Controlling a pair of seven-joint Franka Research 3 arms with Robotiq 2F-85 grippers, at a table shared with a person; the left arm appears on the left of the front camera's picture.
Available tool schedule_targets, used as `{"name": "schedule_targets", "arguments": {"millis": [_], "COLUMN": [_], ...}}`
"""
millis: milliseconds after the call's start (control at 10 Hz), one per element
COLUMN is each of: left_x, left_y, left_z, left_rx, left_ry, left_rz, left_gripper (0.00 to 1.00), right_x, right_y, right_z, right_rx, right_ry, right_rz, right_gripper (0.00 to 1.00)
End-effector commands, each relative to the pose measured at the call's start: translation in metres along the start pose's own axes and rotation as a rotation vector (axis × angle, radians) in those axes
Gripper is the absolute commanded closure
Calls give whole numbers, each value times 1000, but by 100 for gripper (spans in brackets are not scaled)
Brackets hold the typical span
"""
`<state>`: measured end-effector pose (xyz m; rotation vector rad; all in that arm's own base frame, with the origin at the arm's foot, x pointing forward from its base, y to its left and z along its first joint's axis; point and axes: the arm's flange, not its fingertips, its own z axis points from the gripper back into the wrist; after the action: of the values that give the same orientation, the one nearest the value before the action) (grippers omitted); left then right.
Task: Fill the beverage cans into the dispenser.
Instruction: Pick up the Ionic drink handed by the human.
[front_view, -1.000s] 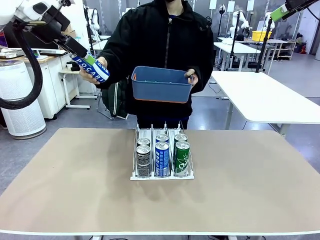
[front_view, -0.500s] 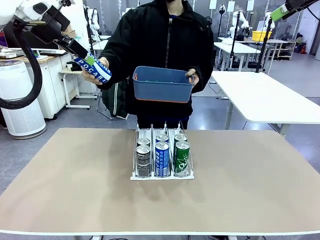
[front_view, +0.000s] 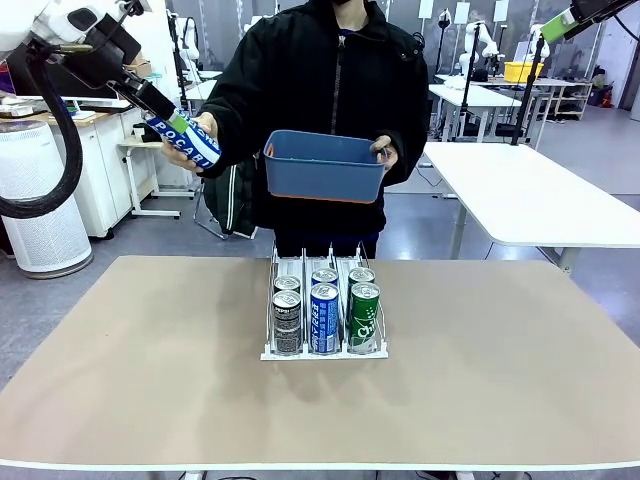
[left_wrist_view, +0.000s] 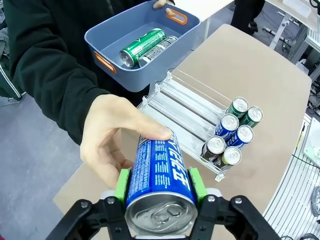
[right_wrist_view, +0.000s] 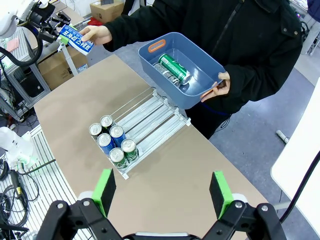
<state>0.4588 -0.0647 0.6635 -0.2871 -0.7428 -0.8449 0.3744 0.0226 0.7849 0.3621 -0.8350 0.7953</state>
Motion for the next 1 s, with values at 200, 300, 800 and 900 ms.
{"name": "schedule_targets", "arguments": {"millis": [200,300,800,900], "left_x": [2,2,-2,-2], "left_y": [3,3,3,3], "left_z": [7,6,1,1], "left_rx": [38,35,19,19], "left_ry": [33,37,24,24], "left_rz": [26,25,12,12], "left_gripper": [63,83,76,76], "right_x": [-1,-1,-1,-1], "right_y": [-1,-1,-1,-1], "right_z": [-1,-1,-1,-1], "right_rx": [-6,-6,-6,-6], "right_ry": [-5,-5,-5,-5], "right_rz": [-3,-3,-3,-3], "right_gripper": [0,0,0,0]}}
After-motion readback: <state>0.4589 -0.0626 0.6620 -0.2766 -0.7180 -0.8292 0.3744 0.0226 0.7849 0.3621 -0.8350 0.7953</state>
